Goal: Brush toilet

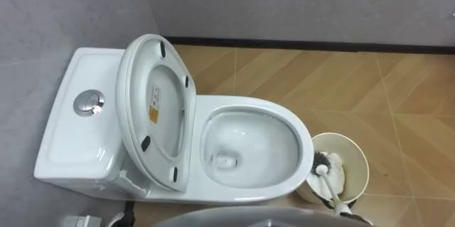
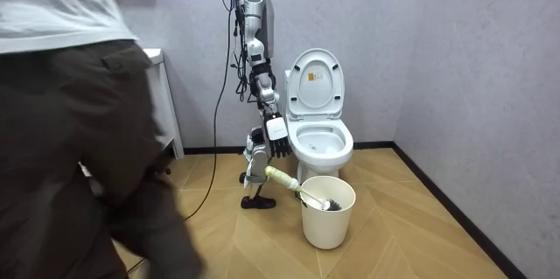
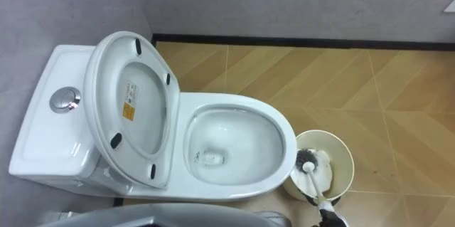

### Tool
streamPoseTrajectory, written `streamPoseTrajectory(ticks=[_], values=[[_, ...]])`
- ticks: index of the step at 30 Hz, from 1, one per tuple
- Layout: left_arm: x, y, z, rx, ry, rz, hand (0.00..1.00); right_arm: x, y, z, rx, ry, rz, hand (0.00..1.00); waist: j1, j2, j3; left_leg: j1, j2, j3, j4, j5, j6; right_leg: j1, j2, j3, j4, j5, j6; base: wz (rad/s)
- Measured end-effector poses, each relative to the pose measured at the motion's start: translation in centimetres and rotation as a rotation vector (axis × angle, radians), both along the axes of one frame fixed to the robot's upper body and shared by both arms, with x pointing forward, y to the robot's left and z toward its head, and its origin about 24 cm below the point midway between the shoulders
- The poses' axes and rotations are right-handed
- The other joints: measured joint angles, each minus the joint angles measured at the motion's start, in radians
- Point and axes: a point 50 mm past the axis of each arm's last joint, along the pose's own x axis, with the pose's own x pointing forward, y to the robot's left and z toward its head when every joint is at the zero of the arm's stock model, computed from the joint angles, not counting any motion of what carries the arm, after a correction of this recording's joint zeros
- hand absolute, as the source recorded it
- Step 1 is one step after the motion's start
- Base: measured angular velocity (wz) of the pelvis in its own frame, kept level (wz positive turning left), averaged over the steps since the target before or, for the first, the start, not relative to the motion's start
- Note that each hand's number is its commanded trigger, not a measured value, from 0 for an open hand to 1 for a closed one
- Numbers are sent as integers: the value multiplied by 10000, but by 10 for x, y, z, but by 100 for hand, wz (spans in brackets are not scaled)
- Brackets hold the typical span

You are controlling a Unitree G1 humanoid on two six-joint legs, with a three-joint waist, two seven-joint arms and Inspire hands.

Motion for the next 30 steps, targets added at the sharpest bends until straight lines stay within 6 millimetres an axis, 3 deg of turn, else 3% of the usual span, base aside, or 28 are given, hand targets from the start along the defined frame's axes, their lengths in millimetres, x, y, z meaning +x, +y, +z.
streamPoseTrajectory(ticks=[8, 19, 30], values=[[-1, 1, 0, 87, 113, -34, 0, 0, 0, 0, 3, 13, 40, 0, 3, -27, -44, -80, 3, 5, 3, 0, 0, -111, -2, -6, 113, -1, 1, 0], [4, 2, 1, 142, -135, -97, 0, 2, -2, 1, -529, -208, 38, 0, 22, -104, 3, -83, -4, 5, 2, 0, 1, -148, 0, 65, 166, -12, 16, 0], [2, 2, 1, 176, -542, -162, 0, 34, -10, 12, -1538, -2563, -641, 0, 57, -51, 6, -183, -2, -27, 2, 0, 0, -254, 12, 90, 152, -5, 19, 0]])
